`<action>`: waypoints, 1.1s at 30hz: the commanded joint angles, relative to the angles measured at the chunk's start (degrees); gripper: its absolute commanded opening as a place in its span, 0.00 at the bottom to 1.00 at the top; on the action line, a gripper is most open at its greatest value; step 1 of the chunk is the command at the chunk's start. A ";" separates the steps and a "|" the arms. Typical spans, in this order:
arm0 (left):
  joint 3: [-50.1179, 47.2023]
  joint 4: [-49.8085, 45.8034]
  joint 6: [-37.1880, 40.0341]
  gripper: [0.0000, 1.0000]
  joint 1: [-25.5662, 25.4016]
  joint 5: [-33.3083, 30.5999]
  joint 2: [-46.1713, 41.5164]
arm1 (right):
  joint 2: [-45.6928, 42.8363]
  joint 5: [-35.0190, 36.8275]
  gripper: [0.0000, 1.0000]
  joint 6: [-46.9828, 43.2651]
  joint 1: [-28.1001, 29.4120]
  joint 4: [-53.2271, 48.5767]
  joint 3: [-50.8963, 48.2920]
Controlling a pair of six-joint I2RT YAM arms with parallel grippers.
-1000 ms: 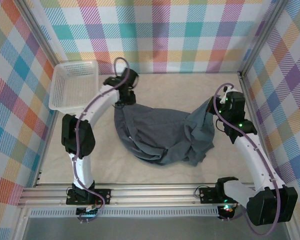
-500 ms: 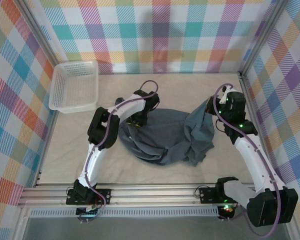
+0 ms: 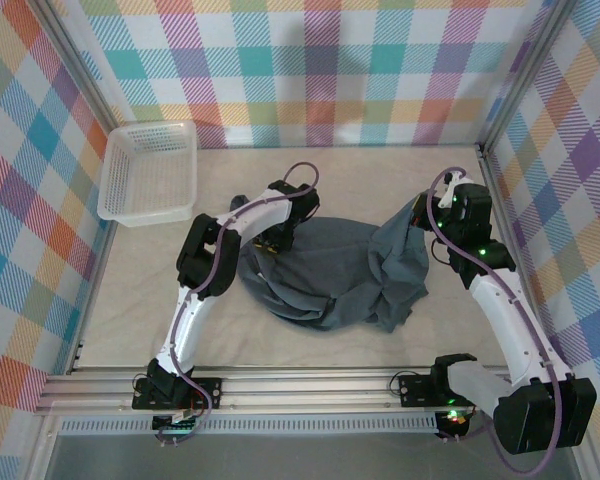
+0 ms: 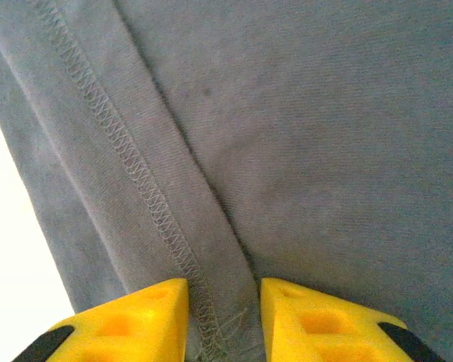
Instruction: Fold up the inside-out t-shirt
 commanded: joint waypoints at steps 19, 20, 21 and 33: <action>-36.88 26.19 -10.29 0.01 12.51 5.84 -38.77 | -2.59 -1.39 0.00 -1.09 -0.12 -1.40 2.73; -42.20 30.40 -12.36 0.05 15.47 9.98 -41.09 | -2.71 -1.44 0.00 -1.24 -0.13 -1.56 2.53; -46.24 33.53 -14.11 0.09 17.93 12.98 -42.58 | -2.81 -1.42 0.00 -1.23 -0.11 -1.64 2.43; -61.91 49.50 -19.03 0.36 26.78 32.60 -49.92 | -1.66 -2.87 0.00 -1.15 -0.11 -1.70 3.21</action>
